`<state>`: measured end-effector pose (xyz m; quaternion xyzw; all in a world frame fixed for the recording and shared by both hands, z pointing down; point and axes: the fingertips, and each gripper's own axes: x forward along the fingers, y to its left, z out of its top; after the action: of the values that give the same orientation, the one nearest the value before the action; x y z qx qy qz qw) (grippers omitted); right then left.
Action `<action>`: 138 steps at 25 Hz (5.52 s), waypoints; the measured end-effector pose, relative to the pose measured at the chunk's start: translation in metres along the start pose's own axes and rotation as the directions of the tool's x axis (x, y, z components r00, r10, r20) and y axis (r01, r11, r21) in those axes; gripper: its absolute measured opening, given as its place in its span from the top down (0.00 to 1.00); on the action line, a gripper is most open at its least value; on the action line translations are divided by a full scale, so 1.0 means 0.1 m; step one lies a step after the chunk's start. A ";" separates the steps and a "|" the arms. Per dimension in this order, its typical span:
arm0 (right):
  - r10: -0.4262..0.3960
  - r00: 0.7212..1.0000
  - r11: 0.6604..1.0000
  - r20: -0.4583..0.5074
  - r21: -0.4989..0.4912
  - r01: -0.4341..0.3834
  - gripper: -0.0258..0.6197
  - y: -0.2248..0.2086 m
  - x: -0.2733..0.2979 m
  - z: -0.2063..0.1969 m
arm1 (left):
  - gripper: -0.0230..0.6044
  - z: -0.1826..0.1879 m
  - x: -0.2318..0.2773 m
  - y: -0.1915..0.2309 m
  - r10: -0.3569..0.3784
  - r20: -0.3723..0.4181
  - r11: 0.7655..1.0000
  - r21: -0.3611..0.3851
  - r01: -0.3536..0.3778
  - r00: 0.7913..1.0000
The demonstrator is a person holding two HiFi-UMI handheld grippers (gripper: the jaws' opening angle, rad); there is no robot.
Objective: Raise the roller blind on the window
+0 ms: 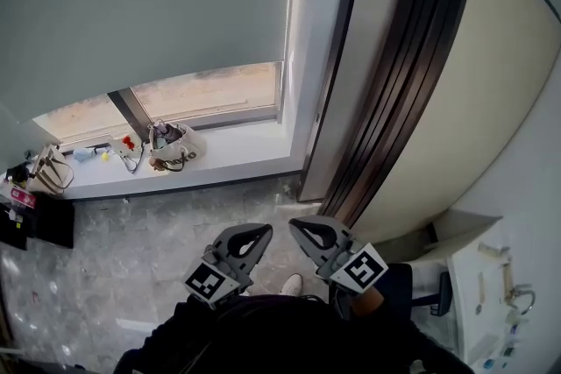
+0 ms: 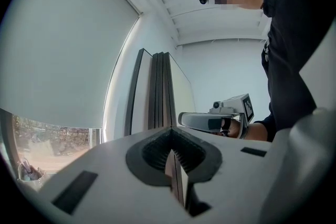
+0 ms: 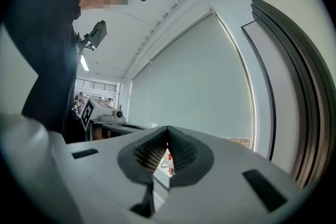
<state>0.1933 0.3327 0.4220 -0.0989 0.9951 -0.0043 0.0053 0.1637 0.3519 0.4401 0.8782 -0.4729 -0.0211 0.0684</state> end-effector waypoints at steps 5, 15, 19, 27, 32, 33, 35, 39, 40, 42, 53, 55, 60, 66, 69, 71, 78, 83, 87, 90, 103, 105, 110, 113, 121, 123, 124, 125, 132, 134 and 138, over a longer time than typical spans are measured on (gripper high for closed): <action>0.022 1.000 1.000 -0.010 0.007 -0.022 0.95 -0.14 -0.07 -0.03 | 0.95 0.05 0.19 -0.03 0.013 0.039 1.000 0.020 -0.014 0.999; 0.041 0.999 0.999 -0.020 0.009 -0.041 0.95 -0.45 0.16 -0.13 | 0.95 0.03 0.36 0.29 0.075 0.007 0.997 0.018 -0.075 0.997; 0.012 0.999 1.000 -0.039 0.006 -0.012 0.95 -0.61 0.45 -0.18 | 0.95 0.01 0.37 0.67 0.071 0.000 0.997 0.005 -0.071 0.998; -0.077 0.995 0.997 -0.057 -0.025 0.076 0.95 -1.04 1.42 -0.07 | 0.95 0.22 0.42 1.74 -0.002 0.009 1.000 0.015 0.002 1.000; -0.135 0.990 0.990 -0.048 -0.046 0.132 0.95 -1.30 1.96 0.02 | 0.95 0.36 0.48 2.31 -0.065 0.013 0.998 0.024 0.065 0.998; -0.145 0.988 0.989 -0.048 -0.049 0.143 0.95 -1.35 2.03 0.03 | 0.95 0.38 0.50 2.39 -0.077 0.010 0.997 0.022 0.077 0.997; -0.163 0.985 0.986 -0.052 -0.049 0.161 0.95 -1.42 2.16 0.04 | 0.95 0.40 0.53 2.54 -0.097 0.005 0.995 0.022 0.097 0.995; -0.183 0.981 0.982 -0.071 -0.055 0.179 0.95 -1.58 2.36 0.00 | 0.95 0.41 0.65 2.81 -0.120 0.004 0.993 0.011 0.120 0.993; -0.188 0.979 0.982 -0.076 -0.053 0.184 0.95 -1.63 2.40 -0.01 | 0.95 0.42 0.69 2.88 -0.122 0.006 0.992 0.007 0.122 0.992; -0.197 0.977 0.980 -0.082 -0.052 0.194 0.95 -1.75 2.45 -0.03 | 0.95 0.44 0.79 3.00 -0.126 0.010 0.992 0.002 0.126 0.992; -0.198 0.980 0.980 -0.021 -0.041 0.197 0.95 -2.71 2.57 0.02 | 0.95 0.68 1.68 3.51 -0.095 0.011 0.995 0.024 0.095 0.995; -0.188 0.982 0.981 -0.017 -0.048 0.187 0.95 -2.91 2.58 0.04 | 0.95 0.73 1.89 3.60 -0.089 0.006 0.996 0.030 0.089 0.996; -0.168 0.986 0.985 0.001 -0.032 0.168 0.95 -3.34 2.57 0.11 | 0.95 0.91 2.42 3.96 -0.058 0.018 0.997 0.058 0.057 0.998; -0.168 0.986 0.985 -0.011 -0.039 0.167 0.95 -3.73 2.61 0.10 | 0.95 1.23 3.00 4.36 -0.017 0.034 0.996 0.084 0.014 0.999; -0.187 0.982 0.982 -0.015 -0.034 0.186 0.95 -3.88 2.66 0.09 | 0.95 1.36 3.27 4.60 -0.024 0.037 0.993 0.114 0.020 0.999; -0.205 0.979 0.978 -0.013 -0.038 0.204 0.95 -3.99 2.73 0.10 | 0.94 1.51 3.46 4.79 -0.030 0.065 0.989 0.147 0.020 0.997; -0.280 0.960 0.959 -0.013 -0.043 0.279 0.95 -4.23 2.90 0.14 | 0.78 1.94 4.06 5.40 -0.016 0.099 0.980 0.200 -0.005 0.995; -0.314 0.949 0.948 -0.007 -0.050 0.313 0.95 -4.36 3.02 0.18 | 0.74 2.14 4.39 5.69 -0.008 0.108 0.975 0.223 -0.016 0.994; -0.328 0.944 0.944 -0.019 -0.043 0.327 0.95 -4.45 3.07 0.15 | 0.71 2.13 4.64 5.83 -0.010 0.076 0.974 0.226 -0.008 0.997; -0.337 0.941 0.941 -0.021 -0.047 0.335 0.95 -4.52 3.07 0.14 | 0.69 2.12 4.80 5.86 -0.013 0.065 0.972 0.236 -0.003 0.998; -0.371 0.928 0.928 -0.028 -0.035 0.370 0.95 -4.67 3.01 0.12 | 0.68 2.03 5.16 5.88 -0.065 0.019 0.968 0.243 0.058 0.998; -0.373 0.927 0.928 -0.030 -0.030 0.372 0.95 -4.68 3.01 0.11 | 0.68 2.04 5.19 5.91 -0.068 0.018 0.968 0.241 0.062 0.998; -0.383 0.923 0.924 -0.036 -0.021 0.383 0.95 -4.74 2.96 0.08 | 0.83 2.06 5.26 6.04 -0.032 0.031 0.972 0.232 0.024 0.999; -0.387 0.921 0.922 -0.043 -0.018 0.387 0.95 -4.78 2.93 0.05 | 0.92 2.06 5.27 6.08 -0.044 0.038 0.980 0.194 0.036 0.998; -0.385 0.922 0.923 -0.038 -0.021 0.385 0.95 -4.77 2.95 0.07 | 0.95 2.01 5.05 5.83 -0.133 0.033 0.960 0.252 0.120 0.991; -0.384 0.923 0.923 -0.035 -0.023 0.383 0.95 -4.76 2.96 0.09 | 0.95 1.95 4.94 5.70 -0.159 0.018 0.953 0.263 0.149 0.987; -0.382 0.923 0.924 -0.035 -0.024 0.382 0.95 -4.76 2.97 0.09 | 0.95 1.91 4.89 5.64 -0.171 0.010 0.951 0.263 0.163 0.985; -0.380 0.924 0.925 -0.034 -0.024 0.380 0.95 -4.75 2.97 0.09 | 0.95 1.87 4.84 5.59 -0.181 0.003 0.950 0.261 0.174 0.983; -0.372 0.928 0.928 -0.022 -0.043 0.371 0.95 -4.66 3.01 0.12 | 0.95 1.74 4.41 5.23 -0.255 -0.008 0.945 0.209 0.251 0.967; -0.377 0.926 0.926 -0.016 -0.045 0.376 0.95 -4.63 3.01 0.17 | 0.95 1.75 4.30 5.08 -0.281 0.008 0.943 0.189 0.275 0.960; -0.389 0.921 0.920 0.003 -0.052 0.389 0.95 -4.58 2.98 0.22 | 0.95 1.72 4.14 4.88 -0.312 0.045 0.942 0.148 0.303 0.949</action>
<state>-0.0079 -0.1753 0.4011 -0.2946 0.9554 0.0201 -0.0019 -0.0295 -0.2757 0.3499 0.9426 -0.3324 -0.0283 -0.0134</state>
